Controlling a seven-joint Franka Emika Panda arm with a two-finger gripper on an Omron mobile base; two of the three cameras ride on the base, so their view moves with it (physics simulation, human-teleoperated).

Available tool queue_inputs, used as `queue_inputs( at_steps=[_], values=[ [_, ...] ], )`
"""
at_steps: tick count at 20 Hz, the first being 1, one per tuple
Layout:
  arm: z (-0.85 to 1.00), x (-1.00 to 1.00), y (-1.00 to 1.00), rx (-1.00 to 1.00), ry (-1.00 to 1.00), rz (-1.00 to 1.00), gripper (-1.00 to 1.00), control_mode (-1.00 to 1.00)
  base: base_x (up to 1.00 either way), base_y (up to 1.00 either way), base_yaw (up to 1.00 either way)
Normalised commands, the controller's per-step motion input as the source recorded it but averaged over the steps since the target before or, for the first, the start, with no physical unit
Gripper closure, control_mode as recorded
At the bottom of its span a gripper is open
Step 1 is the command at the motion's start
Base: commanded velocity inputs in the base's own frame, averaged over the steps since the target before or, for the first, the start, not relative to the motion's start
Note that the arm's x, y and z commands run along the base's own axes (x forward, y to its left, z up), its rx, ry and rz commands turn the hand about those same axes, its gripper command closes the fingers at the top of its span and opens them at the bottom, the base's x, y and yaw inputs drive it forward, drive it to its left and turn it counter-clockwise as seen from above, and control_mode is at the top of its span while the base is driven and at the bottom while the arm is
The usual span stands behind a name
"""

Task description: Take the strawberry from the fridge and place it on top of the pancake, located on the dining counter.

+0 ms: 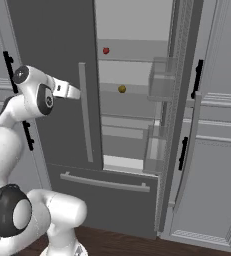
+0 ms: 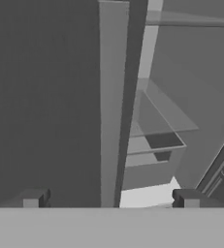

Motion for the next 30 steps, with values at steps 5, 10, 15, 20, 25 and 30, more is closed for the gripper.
queue_inputs(
  at_steps=[5, 10, 15, 20, 25, 30],
  values=[
    [0.0, 0.81, -0.39, 0.09, 0.03, -0.09, -1.0, -1.0, 0.0, 0.0, 0.0],
    [0.0, 0.8, 0.0, 0.02, 0.04, -0.03, -1.0, -1.0, 0.0, 0.0, 0.0],
    [0.0, 0.71, 0.02, 0.0, 0.03, 0.0, -1.0, -1.0, 0.0, 0.0, 0.0],
    [0.0, 0.67, 0.0, 0.0, 0.01, 0.0, -1.0, -1.0, 0.0, 0.0, 0.0],
    [-0.12, 0.47, 0.0, 0.0, -0.01, 0.0, -1.0, -1.0, 0.0, 0.0, 0.0],
    [-0.21, -0.32, 0.0, 0.06, -0.36, 0.02, -1.0, -1.0, 0.0, 0.0, 0.0]
  ],
)
